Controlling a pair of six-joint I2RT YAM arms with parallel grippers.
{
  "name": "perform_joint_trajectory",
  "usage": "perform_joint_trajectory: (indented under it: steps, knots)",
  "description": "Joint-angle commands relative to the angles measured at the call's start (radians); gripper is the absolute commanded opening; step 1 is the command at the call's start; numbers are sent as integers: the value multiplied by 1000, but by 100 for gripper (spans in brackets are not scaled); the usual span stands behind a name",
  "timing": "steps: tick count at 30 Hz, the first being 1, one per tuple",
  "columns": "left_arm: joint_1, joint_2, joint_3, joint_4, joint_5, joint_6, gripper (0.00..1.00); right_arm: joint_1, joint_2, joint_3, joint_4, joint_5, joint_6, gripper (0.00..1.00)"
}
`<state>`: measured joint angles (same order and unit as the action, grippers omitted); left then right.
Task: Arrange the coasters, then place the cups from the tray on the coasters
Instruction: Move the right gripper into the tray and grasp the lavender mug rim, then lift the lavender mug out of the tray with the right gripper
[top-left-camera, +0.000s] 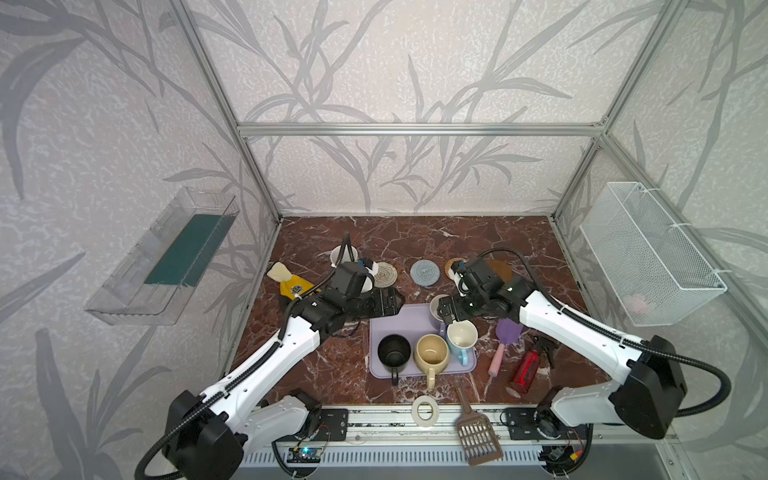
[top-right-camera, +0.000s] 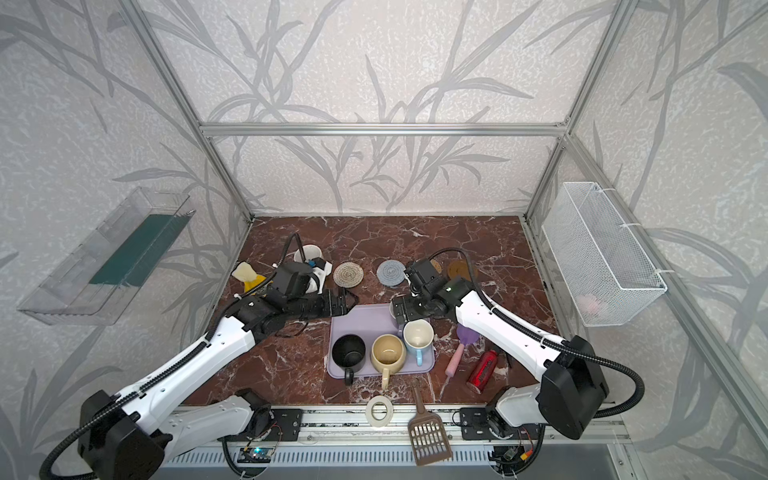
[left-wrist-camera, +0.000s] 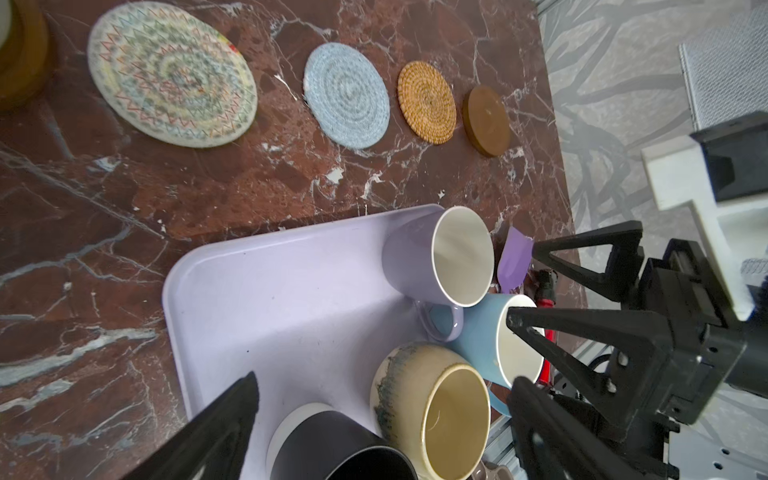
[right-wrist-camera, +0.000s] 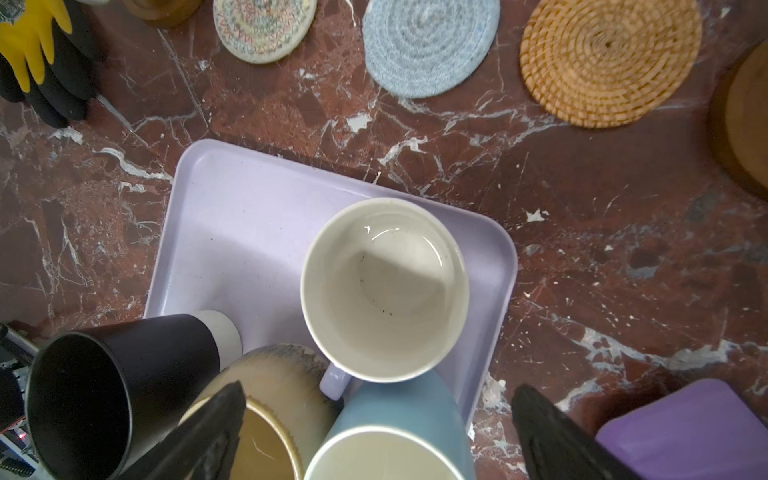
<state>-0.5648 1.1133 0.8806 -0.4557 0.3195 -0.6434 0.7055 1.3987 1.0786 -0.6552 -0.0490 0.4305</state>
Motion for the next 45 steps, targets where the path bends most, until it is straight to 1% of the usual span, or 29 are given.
perform_joint_trajectory:
  steps: [1,4,10,12,17,20,22,30,34,38,42,45]
  knots:
    - [-36,6,3,40,-38,-37,96,22,37,-4,19,-2,17,98]
    - [-56,17,1,43,-51,-48,95,37,69,6,17,3,20,94]
    - [-57,-21,-22,71,-100,-69,95,45,75,-26,23,24,45,92]
    - [-58,-12,-27,83,-95,-75,95,46,80,-27,36,18,41,91]
    - [-59,22,-48,122,-80,-93,95,55,121,-14,38,57,44,90]
    - [-60,31,-54,135,-76,-98,95,55,134,-11,54,79,45,86]
    - [-61,34,-57,139,-78,-99,95,55,144,-6,64,78,45,83]
    - [-60,45,-63,143,-85,-96,95,55,200,16,100,43,38,77]
    - [-60,46,-71,147,-86,-96,95,55,215,24,115,32,28,76]
    - [-60,46,-78,150,-91,-97,96,55,232,41,86,53,26,73]
    - [-61,39,-86,158,-89,-102,95,55,230,37,69,80,20,66]
    - [-58,37,-87,161,-92,-102,95,55,232,40,68,78,20,66]
